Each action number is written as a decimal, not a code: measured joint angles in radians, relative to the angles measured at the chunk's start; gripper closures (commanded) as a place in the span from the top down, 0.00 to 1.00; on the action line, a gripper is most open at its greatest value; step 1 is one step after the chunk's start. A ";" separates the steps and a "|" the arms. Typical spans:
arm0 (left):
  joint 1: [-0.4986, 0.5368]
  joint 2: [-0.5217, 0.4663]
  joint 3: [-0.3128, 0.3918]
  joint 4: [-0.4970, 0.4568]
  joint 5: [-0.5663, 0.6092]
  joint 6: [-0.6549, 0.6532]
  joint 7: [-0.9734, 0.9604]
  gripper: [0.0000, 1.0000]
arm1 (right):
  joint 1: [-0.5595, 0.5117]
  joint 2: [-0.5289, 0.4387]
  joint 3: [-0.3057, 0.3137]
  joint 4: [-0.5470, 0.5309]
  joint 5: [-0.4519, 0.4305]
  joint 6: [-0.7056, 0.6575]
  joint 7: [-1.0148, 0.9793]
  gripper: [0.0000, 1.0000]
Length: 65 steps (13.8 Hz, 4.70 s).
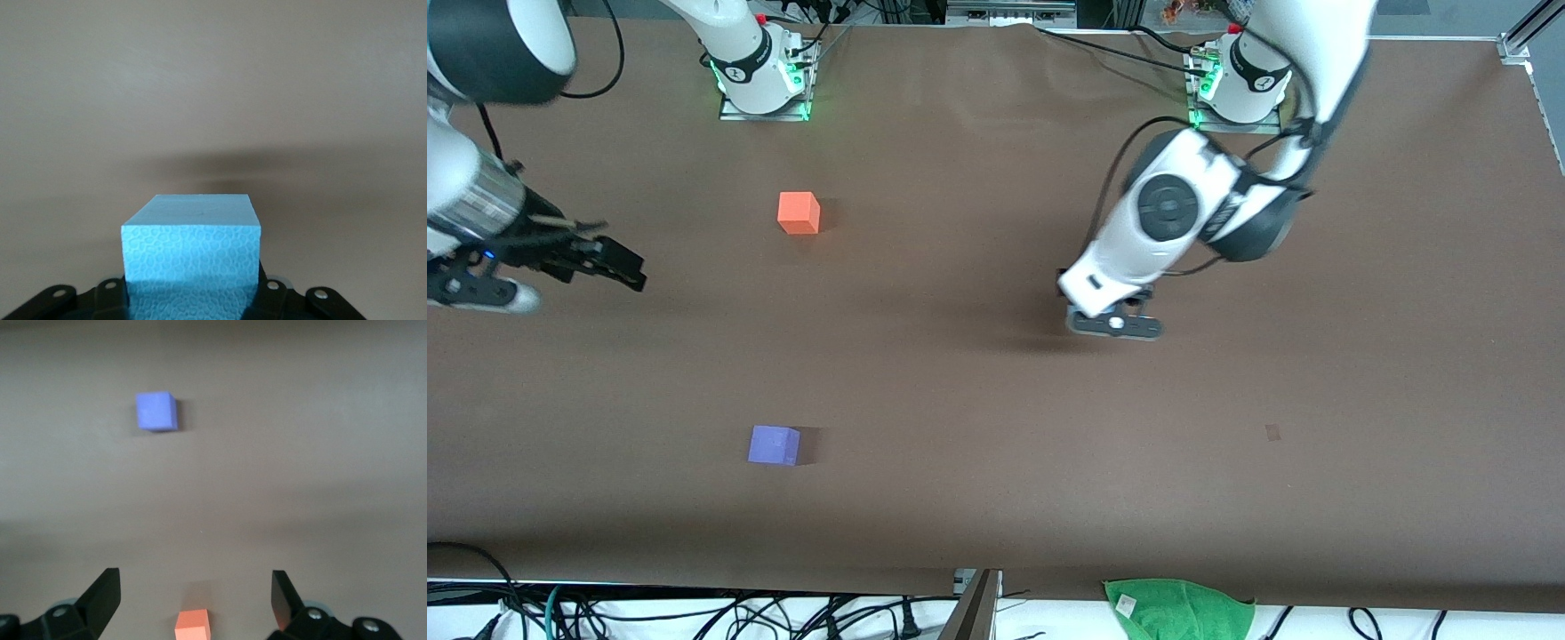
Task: Place blue block between orange and purple blocks
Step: 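Carry the blue block toward the table middle while the right gripper approaches, then grasp the blue block with the right gripper while the left gripper releases, then carry the blue block with the right gripper between the orange and purple blocks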
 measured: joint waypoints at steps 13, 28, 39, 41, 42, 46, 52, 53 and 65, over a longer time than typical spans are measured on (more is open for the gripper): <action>-0.305 0.293 0.153 0.147 0.081 0.256 -0.286 1.00 | 0.023 0.085 0.005 0.004 0.004 -0.046 -0.038 1.00; 0.038 -0.198 0.175 0.188 0.085 -0.356 -0.033 1.00 | 0.383 0.286 0.023 0.054 0.112 0.185 0.430 1.00; 0.259 -0.378 0.266 0.152 -0.001 -0.553 0.498 1.00 | 0.674 0.743 0.020 0.340 0.089 0.429 0.714 1.00; 0.255 -0.450 0.300 0.079 -0.003 -0.554 0.515 1.00 | 0.682 0.760 0.020 0.341 0.041 0.431 0.713 1.00; 0.244 -0.481 0.327 0.043 -0.011 -0.553 0.519 1.00 | 0.684 0.763 0.020 0.342 0.031 0.431 0.713 1.00; 0.215 -0.533 0.387 -0.024 -0.049 -0.518 0.530 1.00 | 0.685 0.771 0.017 0.339 0.024 0.430 0.709 0.32; 0.257 -0.541 0.320 -0.032 -0.049 -0.508 0.529 1.00 | 0.659 0.764 -0.005 0.345 0.022 0.406 0.646 0.00; 0.259 -0.541 0.320 -0.032 -0.049 -0.508 0.529 1.00 | 0.634 0.750 -0.009 0.348 0.022 0.357 0.605 0.00; 0.262 -0.541 0.317 -0.034 -0.049 -0.532 0.528 1.00 | 0.174 0.345 -0.019 -0.351 0.026 0.589 0.078 0.00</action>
